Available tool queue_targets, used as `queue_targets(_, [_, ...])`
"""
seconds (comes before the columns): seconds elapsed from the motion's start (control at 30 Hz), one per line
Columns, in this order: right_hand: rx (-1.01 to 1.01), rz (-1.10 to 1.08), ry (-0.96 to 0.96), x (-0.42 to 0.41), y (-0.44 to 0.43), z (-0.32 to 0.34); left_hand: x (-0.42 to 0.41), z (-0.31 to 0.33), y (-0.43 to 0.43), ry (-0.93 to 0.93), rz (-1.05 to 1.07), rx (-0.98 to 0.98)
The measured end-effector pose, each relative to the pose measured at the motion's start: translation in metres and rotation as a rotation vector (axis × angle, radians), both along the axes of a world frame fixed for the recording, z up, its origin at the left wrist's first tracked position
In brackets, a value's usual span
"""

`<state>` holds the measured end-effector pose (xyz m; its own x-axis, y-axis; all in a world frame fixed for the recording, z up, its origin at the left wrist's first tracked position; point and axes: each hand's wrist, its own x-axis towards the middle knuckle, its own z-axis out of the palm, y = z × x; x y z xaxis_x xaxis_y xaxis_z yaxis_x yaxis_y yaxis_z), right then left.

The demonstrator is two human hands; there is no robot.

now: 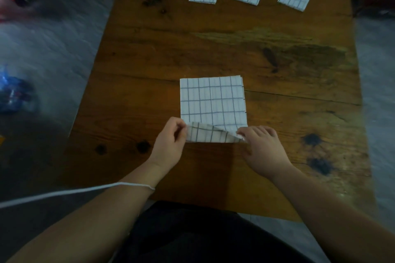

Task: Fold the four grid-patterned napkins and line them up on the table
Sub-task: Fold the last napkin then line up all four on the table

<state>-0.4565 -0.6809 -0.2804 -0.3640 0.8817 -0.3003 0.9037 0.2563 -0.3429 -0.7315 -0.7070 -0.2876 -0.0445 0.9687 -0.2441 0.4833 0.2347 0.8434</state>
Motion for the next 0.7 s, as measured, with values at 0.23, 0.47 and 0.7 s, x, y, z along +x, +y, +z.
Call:
queue_targets(0.23, [-0.204,-0.558,0.36,-0.05,0.079,0.014,-0.027,0.013,0.066,-0.132,0.158,-0.198])
queue_targets(0.47, [-0.217,-0.846,0.365,-0.07,0.15,-0.03,-0.043,-0.012,0.132,-0.187,0.231,-0.371])
queue_targets(0.7, [-0.191,-0.987,0.415,-0.066,0.145,-0.044,-0.032,-0.035,0.133,0.117,0.085,-0.391])
